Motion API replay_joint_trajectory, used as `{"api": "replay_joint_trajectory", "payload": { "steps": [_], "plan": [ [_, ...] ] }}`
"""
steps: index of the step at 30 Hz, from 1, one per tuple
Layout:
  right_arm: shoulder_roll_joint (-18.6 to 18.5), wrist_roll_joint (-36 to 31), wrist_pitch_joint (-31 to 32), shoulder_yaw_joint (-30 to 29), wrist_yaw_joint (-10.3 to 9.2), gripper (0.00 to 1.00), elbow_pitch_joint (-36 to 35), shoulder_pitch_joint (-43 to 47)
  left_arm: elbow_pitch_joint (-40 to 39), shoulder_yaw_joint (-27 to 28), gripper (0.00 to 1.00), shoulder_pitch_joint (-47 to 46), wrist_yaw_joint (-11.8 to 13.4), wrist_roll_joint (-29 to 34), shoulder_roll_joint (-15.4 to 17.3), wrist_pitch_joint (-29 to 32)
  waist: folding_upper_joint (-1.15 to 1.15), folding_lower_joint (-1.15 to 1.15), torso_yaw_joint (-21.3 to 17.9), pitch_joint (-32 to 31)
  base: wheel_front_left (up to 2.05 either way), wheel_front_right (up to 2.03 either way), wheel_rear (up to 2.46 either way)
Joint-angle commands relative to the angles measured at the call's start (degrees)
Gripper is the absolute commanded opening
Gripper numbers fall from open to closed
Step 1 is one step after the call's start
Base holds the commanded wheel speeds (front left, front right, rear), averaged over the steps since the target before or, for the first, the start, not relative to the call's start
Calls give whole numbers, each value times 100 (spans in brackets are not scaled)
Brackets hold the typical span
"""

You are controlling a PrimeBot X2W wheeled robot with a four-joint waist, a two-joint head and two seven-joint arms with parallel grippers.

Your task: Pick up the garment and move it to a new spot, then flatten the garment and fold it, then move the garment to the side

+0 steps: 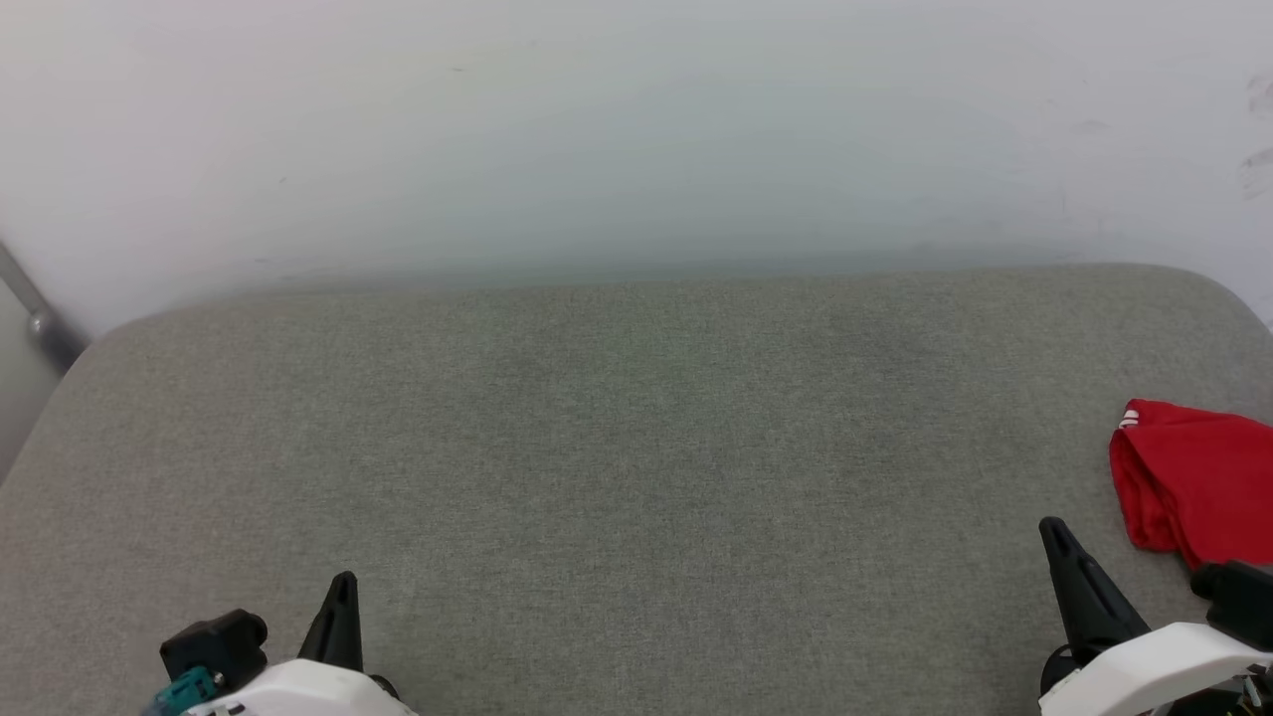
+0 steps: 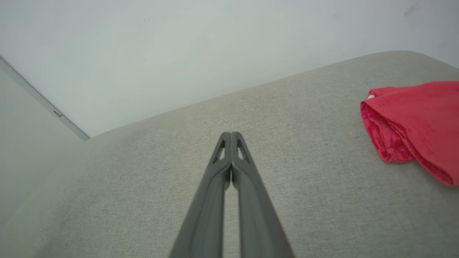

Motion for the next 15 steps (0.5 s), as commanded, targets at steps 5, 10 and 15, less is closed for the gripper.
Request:
{"api": "replay_joint_trajectory", "payload": {
  "steps": [5, 10, 15],
  "plan": [
    [18, 604, -12, -48, -1, 0, 64, -268, 24, 277, 0, -251, -220, -428, -96, 129, 0, 0, 6, 16, 0, 0, 0],
    [35, 1058, -14, -67, -1, 0, 172, -348, 94, 439, 0, -312, -384, -753, -216, 233, 0, 0, 11, 31, 0, 0, 0],
    [52, 1484, -15, -85, -1, 0, 274, -410, 162, 594, 0, -361, -537, -1060, -327, 331, 0, 0, 17, 47, 0, 0, 0]
  ]
}}
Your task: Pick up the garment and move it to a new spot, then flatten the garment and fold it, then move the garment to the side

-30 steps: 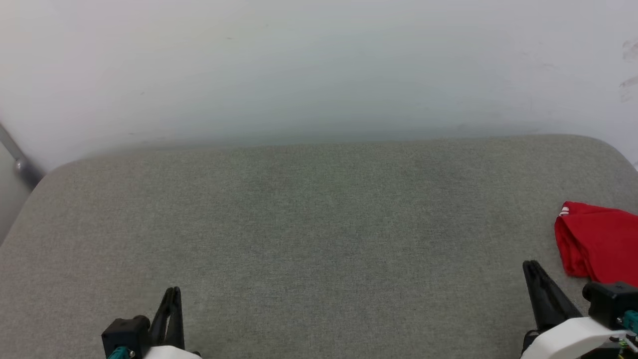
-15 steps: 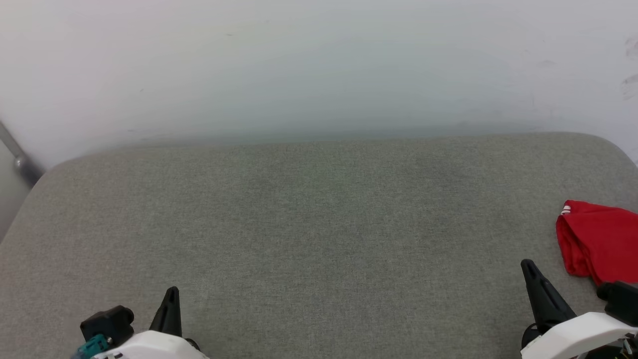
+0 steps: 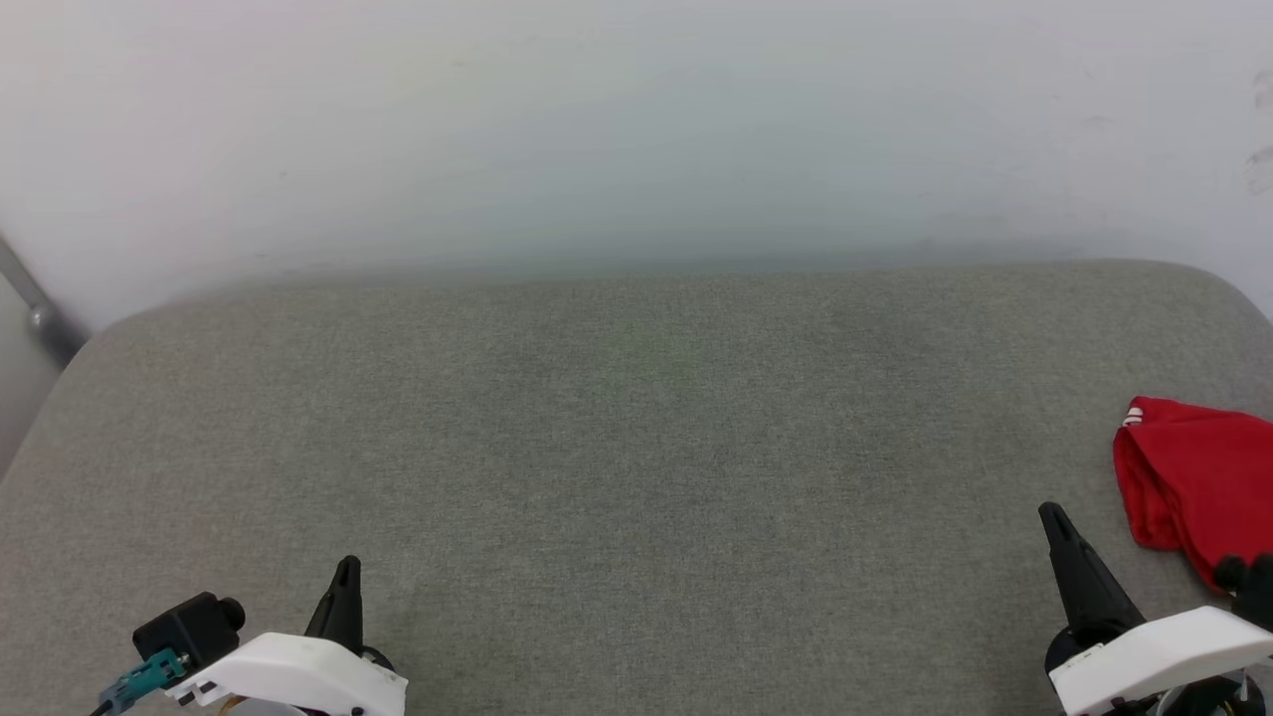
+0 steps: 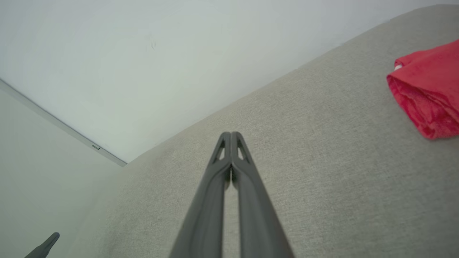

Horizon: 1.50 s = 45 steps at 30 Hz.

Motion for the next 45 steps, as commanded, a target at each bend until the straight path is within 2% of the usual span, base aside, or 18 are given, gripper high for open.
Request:
{"api": "replay_joint_trajectory", "payload": {
  "steps": [1, 45],
  "plan": [
    [14, 206, -14, -22, 0, 0, -24, -186, -28, 127, 0, -179, -76, -139, -7, 37, 0, 0, 2, 4, 0, 0, 0],
    [122, 3076, -9, -159, -1, 0, 675, -644, 333, 1197, 0, -497, -1101, -2178, -805, 729, 0, 0, 48, 139, 0, 0, 0]
  ]
}}
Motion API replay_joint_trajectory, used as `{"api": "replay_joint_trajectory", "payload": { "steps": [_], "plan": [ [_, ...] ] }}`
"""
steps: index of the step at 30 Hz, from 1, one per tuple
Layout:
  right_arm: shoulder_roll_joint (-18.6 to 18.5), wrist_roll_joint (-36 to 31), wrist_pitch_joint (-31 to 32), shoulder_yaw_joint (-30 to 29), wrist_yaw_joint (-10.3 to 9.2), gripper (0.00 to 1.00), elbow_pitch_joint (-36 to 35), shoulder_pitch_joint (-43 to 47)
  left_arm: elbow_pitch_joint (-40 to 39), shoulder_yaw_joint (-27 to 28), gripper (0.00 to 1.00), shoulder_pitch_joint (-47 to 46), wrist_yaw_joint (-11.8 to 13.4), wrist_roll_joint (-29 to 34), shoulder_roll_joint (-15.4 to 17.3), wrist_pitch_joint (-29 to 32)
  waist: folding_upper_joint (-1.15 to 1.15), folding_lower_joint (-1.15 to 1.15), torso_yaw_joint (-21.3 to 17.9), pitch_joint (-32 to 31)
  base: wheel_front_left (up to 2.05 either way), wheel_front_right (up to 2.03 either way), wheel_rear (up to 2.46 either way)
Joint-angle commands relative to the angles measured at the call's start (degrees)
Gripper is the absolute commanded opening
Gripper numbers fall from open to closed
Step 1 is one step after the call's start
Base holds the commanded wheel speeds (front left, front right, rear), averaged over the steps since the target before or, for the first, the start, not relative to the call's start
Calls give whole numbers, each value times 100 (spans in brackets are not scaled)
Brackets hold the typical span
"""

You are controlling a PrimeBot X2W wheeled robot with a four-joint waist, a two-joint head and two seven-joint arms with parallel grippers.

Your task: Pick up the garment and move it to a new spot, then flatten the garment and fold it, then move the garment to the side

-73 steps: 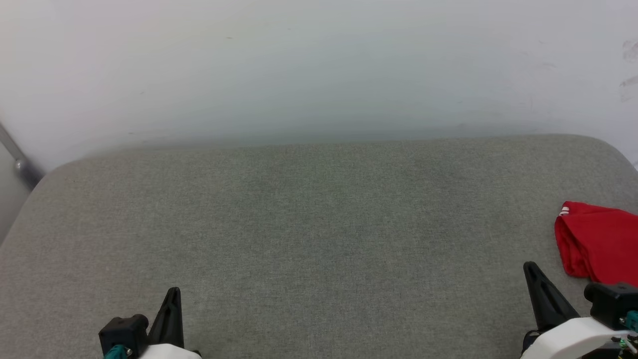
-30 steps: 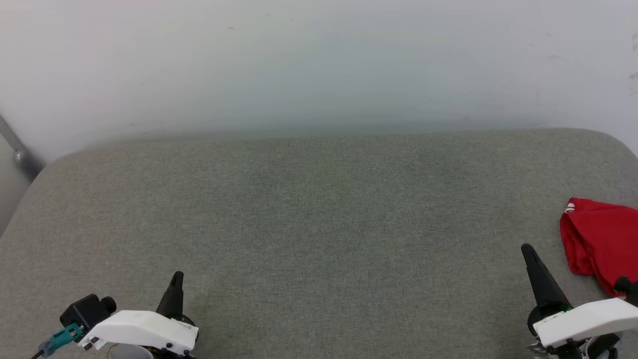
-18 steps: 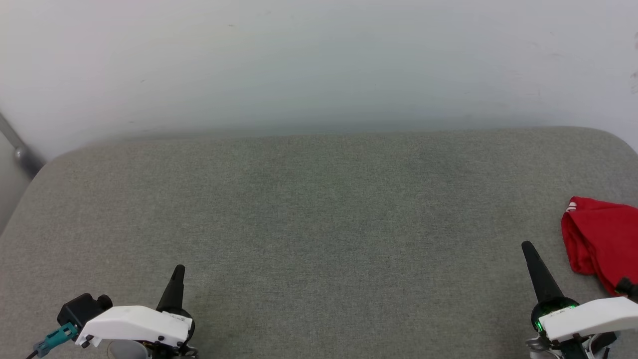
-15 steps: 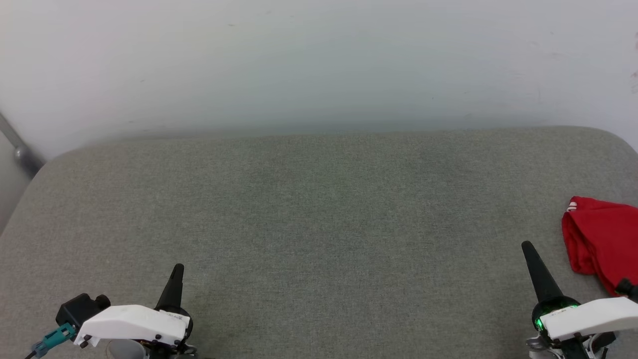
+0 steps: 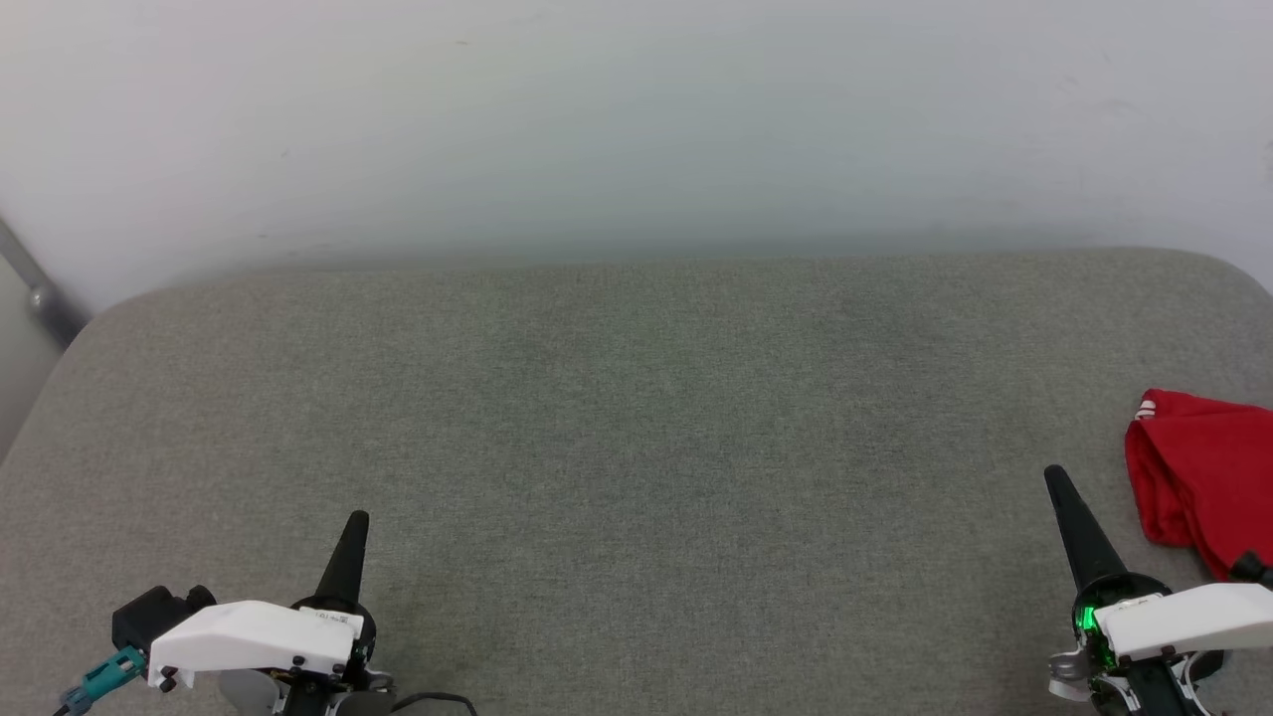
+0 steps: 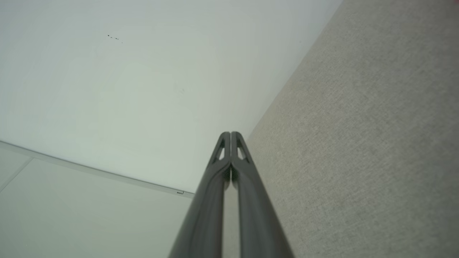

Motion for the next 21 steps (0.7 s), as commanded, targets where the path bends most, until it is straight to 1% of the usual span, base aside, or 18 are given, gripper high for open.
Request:
{"api": "replay_joint_trajectory", "payload": {
  "steps": [1, 21],
  "plan": [
    [5, 123, -5, -20, -1, 0, -14, -115, -15, 77, 0, -146, -52, -77, -19, 25, 0, 0, 1, 3, 0, 0, 0],
    [47, 1113, -4, -63, -1, 0, 233, -286, 122, 453, 0, -255, -408, -771, -304, 274, 0, 0, 23, 65, 0, 0, 0]
  ]
}}
